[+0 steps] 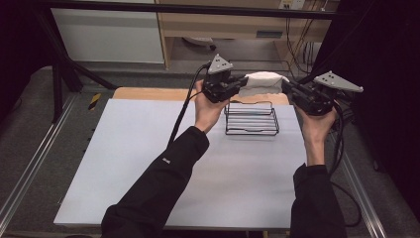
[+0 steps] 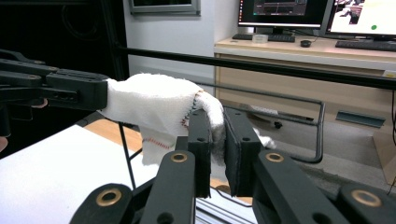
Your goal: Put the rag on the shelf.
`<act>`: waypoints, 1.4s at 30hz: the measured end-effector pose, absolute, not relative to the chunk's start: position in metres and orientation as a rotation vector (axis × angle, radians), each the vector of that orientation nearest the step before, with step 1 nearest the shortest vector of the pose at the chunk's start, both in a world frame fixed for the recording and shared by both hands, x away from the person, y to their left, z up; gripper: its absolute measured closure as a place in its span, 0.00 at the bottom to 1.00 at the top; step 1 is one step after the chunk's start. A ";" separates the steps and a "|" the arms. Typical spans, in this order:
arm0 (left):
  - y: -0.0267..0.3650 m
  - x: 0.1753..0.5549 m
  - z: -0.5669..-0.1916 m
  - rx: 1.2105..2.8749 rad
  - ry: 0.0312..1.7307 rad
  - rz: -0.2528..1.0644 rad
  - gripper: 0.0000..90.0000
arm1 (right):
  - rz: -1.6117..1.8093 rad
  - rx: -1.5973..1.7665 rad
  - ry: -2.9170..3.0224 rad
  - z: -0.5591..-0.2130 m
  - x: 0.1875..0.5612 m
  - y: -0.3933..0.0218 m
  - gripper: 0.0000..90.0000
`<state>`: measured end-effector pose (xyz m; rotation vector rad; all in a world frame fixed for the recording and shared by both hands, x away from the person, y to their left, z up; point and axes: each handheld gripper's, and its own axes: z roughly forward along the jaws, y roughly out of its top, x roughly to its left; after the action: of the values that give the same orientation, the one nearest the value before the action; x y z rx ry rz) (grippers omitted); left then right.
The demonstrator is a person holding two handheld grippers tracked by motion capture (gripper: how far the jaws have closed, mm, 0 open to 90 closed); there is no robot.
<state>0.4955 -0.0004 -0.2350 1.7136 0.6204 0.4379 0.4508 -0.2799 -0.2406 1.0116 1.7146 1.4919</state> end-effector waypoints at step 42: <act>-0.012 0.501 -0.230 1.825 0.712 0.403 1.00 | 1.465 0.994 1.776 -0.263 0.448 -0.284 0.90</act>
<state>0.5009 -0.0118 -0.2301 1.8245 0.7122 0.4026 0.4483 -0.2839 -0.2628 0.9936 1.7756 1.4653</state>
